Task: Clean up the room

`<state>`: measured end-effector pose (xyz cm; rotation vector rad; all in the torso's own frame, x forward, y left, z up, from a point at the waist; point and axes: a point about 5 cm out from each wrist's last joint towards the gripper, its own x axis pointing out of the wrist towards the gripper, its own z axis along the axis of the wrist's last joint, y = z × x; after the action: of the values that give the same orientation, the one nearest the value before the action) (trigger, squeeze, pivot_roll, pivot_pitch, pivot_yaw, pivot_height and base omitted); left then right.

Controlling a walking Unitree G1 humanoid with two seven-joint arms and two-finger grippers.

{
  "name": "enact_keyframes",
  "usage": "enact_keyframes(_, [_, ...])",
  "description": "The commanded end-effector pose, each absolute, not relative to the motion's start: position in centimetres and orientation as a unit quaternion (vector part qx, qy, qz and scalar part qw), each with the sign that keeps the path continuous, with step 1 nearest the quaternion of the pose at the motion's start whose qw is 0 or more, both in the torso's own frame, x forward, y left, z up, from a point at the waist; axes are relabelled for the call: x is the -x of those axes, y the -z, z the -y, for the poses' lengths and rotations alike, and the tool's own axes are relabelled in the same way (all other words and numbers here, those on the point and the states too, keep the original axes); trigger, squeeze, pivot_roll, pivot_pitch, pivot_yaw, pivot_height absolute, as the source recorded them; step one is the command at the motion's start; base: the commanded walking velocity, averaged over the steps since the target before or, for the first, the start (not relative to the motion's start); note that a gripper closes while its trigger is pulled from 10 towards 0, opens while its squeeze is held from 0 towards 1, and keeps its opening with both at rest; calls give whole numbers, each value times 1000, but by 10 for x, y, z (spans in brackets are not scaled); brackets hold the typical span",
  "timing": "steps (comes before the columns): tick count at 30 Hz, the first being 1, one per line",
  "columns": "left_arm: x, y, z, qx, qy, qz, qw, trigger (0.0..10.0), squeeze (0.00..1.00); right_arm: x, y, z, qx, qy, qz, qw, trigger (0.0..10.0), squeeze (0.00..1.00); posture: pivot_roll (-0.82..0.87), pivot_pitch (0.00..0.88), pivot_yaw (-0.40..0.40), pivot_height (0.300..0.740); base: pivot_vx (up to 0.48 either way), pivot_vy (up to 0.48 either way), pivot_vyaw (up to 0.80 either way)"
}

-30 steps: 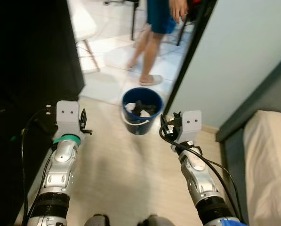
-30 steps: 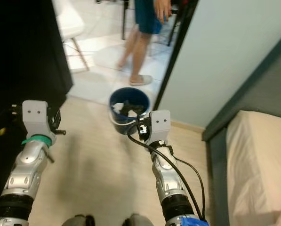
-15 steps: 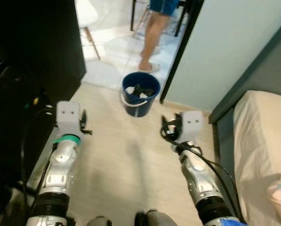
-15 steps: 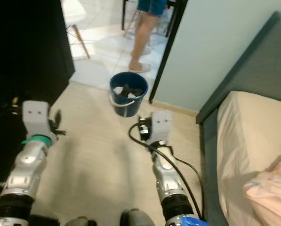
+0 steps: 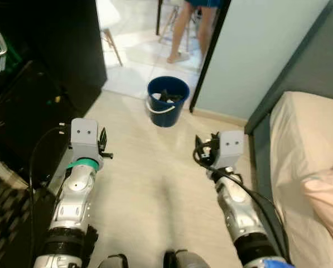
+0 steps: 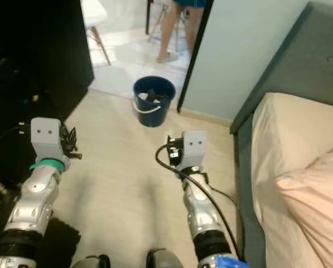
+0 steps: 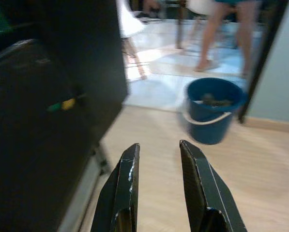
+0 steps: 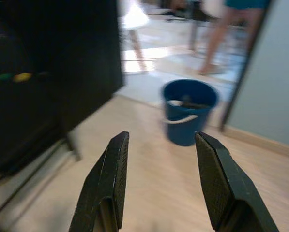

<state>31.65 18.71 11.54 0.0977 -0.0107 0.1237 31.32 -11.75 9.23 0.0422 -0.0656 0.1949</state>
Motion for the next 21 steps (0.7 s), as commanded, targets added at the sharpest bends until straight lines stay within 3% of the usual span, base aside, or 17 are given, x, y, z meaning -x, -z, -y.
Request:
enact_keyframes(1, [-314, -109, -185, -46, -61, -4, 997, 10000, 0, -312, -89, 123, -16, -91, 25, 995, 10000, 0, -14, 10, -14, 740, -371, 0, 0])
enact_keyframes(10, [-313, -109, -185, -44, -62, -4, 997, 10000, 0, -312, -88, 123, -15, -91, 25, 995, 10000, 0, -15, 9, -14, 740, -323, 0, 0])
enact_keyframes(18, [-313, -107, -183, -36, -54, -14, 998, 10000, 0, -311, -87, 123, -17, -91, 23, 995, 10000, 0, -15, 9, -13, 740, 0, 0, 0])
enact_keyframes(21, [-314, -106, -181, -30, -51, -21, 998, 10000, 0, -311, -87, 122, -22, -91, 20, 995, 10000, 0, -15, 6, -13, 740, 0, 0, -671])
